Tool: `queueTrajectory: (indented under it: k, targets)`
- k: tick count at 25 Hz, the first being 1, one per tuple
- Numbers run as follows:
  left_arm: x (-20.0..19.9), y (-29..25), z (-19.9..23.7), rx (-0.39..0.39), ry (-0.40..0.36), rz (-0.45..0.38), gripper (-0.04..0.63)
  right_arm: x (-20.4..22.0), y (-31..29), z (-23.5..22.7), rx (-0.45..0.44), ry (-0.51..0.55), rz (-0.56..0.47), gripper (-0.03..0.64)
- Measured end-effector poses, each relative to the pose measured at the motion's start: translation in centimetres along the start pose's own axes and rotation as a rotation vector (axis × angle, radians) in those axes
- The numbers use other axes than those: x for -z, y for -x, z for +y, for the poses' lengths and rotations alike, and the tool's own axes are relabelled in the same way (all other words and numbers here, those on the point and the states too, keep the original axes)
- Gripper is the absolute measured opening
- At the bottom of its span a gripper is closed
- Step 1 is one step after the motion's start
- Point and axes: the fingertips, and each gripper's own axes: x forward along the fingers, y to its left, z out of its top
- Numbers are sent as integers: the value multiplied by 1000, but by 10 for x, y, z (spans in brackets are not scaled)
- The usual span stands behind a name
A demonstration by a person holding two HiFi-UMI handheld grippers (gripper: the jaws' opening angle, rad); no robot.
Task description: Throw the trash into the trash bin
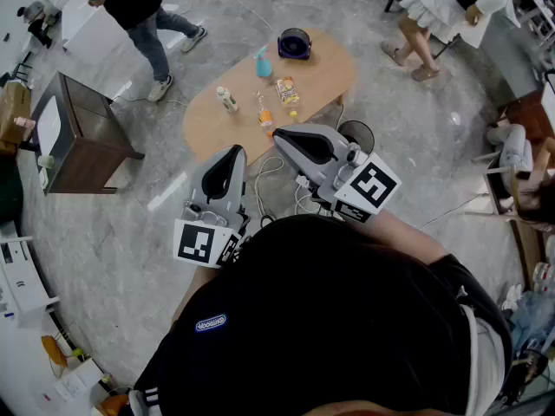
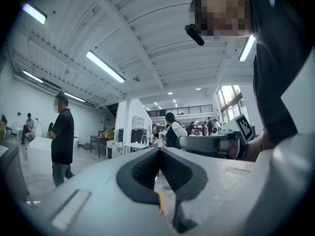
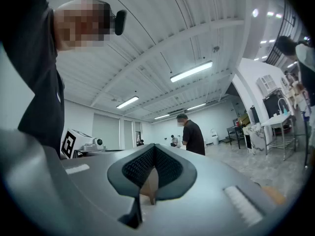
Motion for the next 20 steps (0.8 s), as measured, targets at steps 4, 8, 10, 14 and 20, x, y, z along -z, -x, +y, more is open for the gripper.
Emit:
queueTrajectory:
  k: [4,8,10,14,20]
  targets:
    - [3,-10,-2,2,9,-4,0,-1,8,-9,18,7,-1,28]
    - [10,-19,-9,-7,22,6,0,-1,31,-25,60,-5,-17,29]
    - [11,-23,-13,-15,42,-3,27,-4,43,-30,69,-5,-26,70]
    - [11,-34,-15,-65,28,-55,278,-12,63,-41,81,17,-68,385]
    - [20,-59,-32,-112,17,-68,396,-18,90,-66,101,75,-80,475]
